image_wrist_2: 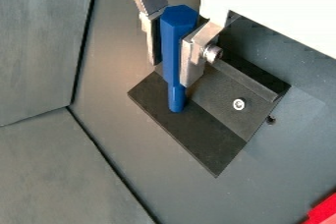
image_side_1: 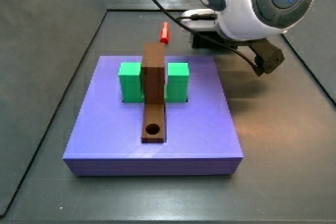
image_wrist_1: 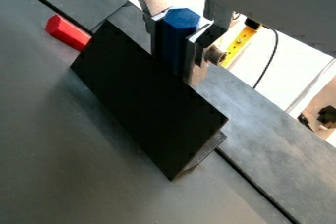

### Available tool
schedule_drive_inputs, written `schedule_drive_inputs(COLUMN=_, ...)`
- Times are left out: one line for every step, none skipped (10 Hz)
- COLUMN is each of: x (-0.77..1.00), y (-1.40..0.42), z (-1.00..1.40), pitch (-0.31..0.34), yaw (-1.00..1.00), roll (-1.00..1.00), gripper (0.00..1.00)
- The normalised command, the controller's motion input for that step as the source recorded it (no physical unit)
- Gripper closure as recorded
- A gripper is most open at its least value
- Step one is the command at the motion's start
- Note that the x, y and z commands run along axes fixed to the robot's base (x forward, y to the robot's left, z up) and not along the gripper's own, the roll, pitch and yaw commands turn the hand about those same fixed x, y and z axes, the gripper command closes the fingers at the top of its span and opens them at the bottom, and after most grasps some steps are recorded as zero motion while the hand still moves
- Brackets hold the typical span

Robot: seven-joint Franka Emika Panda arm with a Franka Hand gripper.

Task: Pick up the blue object. Move up. Place the blue object on the fixture. Regrasp the blue object. Move to above the board. Insert the blue object.
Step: Regrasp the blue object, then move to above the board.

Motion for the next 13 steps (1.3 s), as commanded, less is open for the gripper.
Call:
schedule_drive_inputs(x=0.00, y=0.00, z=0.00, pitch=0.000, yaw=0.00, roll=0.00, gripper=1.00)
schedule_drive_inputs(x=0.00, y=0.00, z=0.00, pitch=0.000, yaw=0.00, roll=0.00, gripper=1.00)
schedule_drive_inputs(x=0.00, y=0.00, z=0.00, pitch=0.000, yaw=0.00, roll=0.00, gripper=1.00)
schedule_drive_inputs(x=0.00, y=0.00, z=0.00, pitch=0.000, yaw=0.00, roll=0.00, gripper=1.00)
schedule_drive_inputs(x=0.00, y=0.00, z=0.00, pitch=0.000, yaw=0.00, roll=0.00, gripper=1.00)
schedule_drive_inputs(x=0.00, y=0.00, z=1.40, pitch=0.000, yaw=0.00, roll=0.00, gripper=1.00)
schedule_drive_inputs(x=-0.01, y=0.00, z=1.40, pitch=0.014, yaw=-0.07, roll=-0.06, gripper=1.00)
schedule_drive_inputs(x=-0.03, y=0.02, z=1.40, pitch=-0.012, yaw=-0.08, roll=-0.15, gripper=1.00)
schedule_drive_inputs(x=-0.05, y=0.03, z=1.40, pitch=-0.013, yaw=-0.06, roll=-0.12, gripper=1.00)
schedule_drive_inputs(x=-0.04, y=0.02, z=1.40, pitch=0.004, yaw=-0.06, roll=-0.11, gripper=1.00)
schedule_drive_inputs(x=-0.05, y=0.02, z=1.40, pitch=0.032, yaw=-0.05, roll=-0.09, gripper=1.00)
schedule_drive_inputs(x=-0.05, y=0.03, z=1.40, pitch=0.052, yaw=-0.04, roll=-0.05, gripper=1.00)
schedule_drive_inputs(x=-0.07, y=0.02, z=1.40, pitch=0.065, yaw=-0.02, roll=-0.03, gripper=1.00)
